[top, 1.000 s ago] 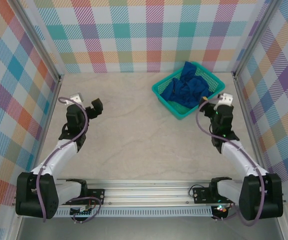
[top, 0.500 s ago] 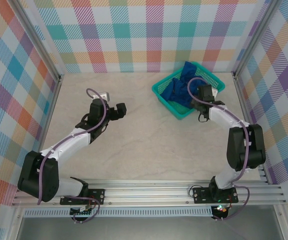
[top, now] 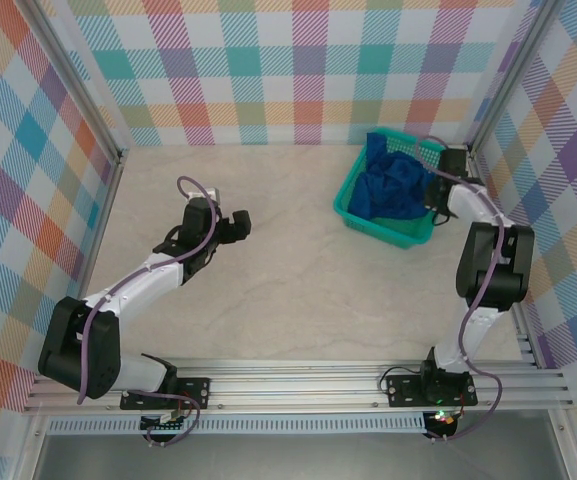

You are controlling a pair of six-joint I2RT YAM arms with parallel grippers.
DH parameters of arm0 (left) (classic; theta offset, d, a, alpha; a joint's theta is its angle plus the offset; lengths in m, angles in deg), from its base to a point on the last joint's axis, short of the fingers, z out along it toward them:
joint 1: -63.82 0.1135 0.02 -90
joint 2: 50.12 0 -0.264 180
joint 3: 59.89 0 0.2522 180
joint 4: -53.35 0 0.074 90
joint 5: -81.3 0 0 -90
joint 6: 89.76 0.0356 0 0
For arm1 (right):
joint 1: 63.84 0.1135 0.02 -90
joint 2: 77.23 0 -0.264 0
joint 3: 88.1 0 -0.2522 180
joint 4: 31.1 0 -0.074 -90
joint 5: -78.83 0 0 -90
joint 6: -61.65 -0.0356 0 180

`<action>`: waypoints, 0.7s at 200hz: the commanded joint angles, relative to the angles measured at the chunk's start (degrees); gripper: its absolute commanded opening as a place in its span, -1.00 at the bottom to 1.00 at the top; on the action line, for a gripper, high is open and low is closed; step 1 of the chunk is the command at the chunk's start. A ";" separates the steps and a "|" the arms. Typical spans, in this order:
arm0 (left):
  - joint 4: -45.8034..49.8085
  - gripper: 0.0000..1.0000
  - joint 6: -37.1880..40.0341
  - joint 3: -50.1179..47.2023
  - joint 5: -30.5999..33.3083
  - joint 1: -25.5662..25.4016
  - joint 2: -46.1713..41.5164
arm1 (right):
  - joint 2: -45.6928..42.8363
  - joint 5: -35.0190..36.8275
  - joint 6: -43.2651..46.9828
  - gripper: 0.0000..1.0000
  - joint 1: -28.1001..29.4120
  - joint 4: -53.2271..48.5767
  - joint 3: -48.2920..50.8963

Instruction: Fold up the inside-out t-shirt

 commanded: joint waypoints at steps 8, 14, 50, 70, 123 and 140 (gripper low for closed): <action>0.93 1.00 1.56 0.38 0.88 -0.50 -0.86 | 7.38 3.36 16.92 -0.81 -2.56 -5.66 -9.04; 0.94 1.00 1.65 0.34 0.91 -0.48 -0.72 | 8.58 4.62 20.06 -0.82 -2.87 -5.92 -10.66; 1.54 1.00 2.08 0.47 0.07 -0.58 -0.24 | 14.34 12.13 27.51 -0.79 -5.31 -6.42 -21.40; 1.87 1.00 2.19 0.68 -0.10 -0.67 0.15 | 15.44 13.01 28.83 -0.66 -5.43 -6.80 -26.50; 2.42 1.00 1.99 0.84 0.08 -0.68 0.82 | 14.11 16.89 27.55 -0.13 -5.41 -7.75 -31.34; 2.54 1.00 2.00 1.14 -0.06 -0.74 1.13 | 13.43 14.39 26.57 0.03 -5.46 -8.23 -31.42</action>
